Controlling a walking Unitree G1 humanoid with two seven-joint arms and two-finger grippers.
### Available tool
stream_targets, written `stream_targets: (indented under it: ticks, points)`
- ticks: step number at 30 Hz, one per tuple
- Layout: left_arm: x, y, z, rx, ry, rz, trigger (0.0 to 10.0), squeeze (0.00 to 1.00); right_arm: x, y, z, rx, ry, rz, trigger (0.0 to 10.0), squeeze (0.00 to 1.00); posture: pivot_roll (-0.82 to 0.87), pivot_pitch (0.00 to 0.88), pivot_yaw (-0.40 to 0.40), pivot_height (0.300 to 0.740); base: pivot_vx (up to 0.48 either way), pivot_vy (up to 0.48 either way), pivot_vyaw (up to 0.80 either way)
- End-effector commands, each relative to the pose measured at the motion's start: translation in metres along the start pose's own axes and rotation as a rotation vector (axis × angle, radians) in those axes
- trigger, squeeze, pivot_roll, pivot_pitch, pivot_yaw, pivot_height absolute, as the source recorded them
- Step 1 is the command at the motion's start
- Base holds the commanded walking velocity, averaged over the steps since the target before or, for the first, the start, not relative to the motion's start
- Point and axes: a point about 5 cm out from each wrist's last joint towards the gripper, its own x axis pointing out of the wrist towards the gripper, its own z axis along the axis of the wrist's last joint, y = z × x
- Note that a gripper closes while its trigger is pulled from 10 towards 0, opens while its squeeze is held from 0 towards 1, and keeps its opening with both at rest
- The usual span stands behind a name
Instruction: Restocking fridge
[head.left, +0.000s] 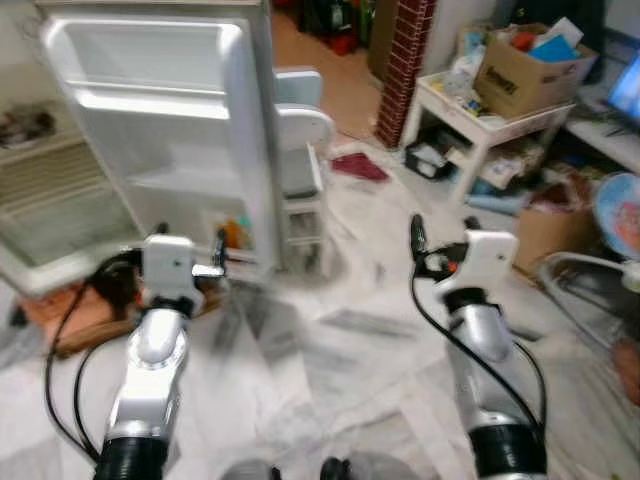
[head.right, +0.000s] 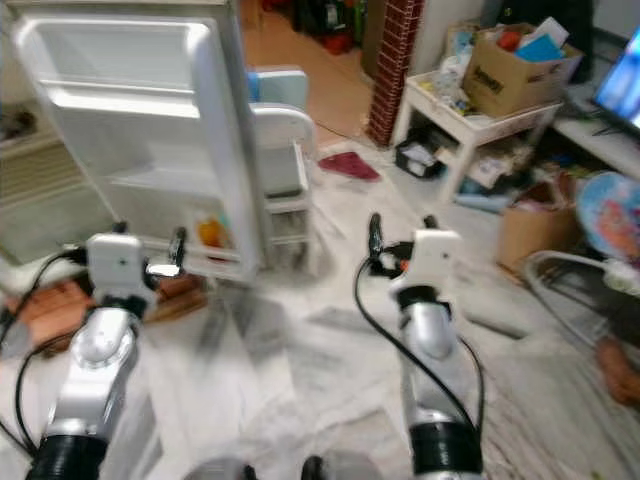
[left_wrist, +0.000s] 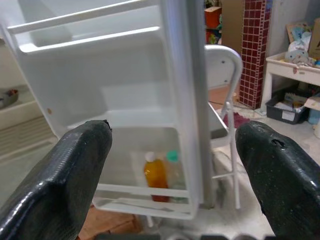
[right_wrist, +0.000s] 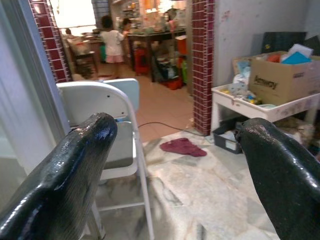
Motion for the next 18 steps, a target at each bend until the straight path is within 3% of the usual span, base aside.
stream_targets:
  ticks: [1,5,11,18]
  points:
    - [-0.0026,-0.0026,-0.0018,-0.012,-0.005,-0.011,10.0,0.0,-0.0036,-0.0018,-0.0057,0.0,0.02,-0.01,10.0,0.0,-0.06,0.0,0.04,0.74,0.0,0.0,0.0]
    - [-0.0022,-0.0081,-0.0032,0.013,-0.015,-0.018,10.0,0.0,-0.0074,-0.0017,-0.0107,0.006,0.038,-0.015,10.0,0.0,-0.06,0.0,0.035,0.74,0.0,0.0,0.0]
    - [0.0022,-0.0014,0.0001,0.025,-0.019,-0.015,10.0,0.0,-0.0095,0.0019,-0.0132,-0.019,0.049,0.031,10.0,0.0,-0.06,0.0,0.03,0.74,0.0,0.0,0.0]
    - [0.0017,-0.0031,0.0007,0.007,-0.028,-0.041,10.0,0.0,-0.0064,0.0069,-0.0113,-0.004,0.04,0.052,10.0,0.0,-0.06,0.0,0.033,0.74,0.089,0.0,0.7]
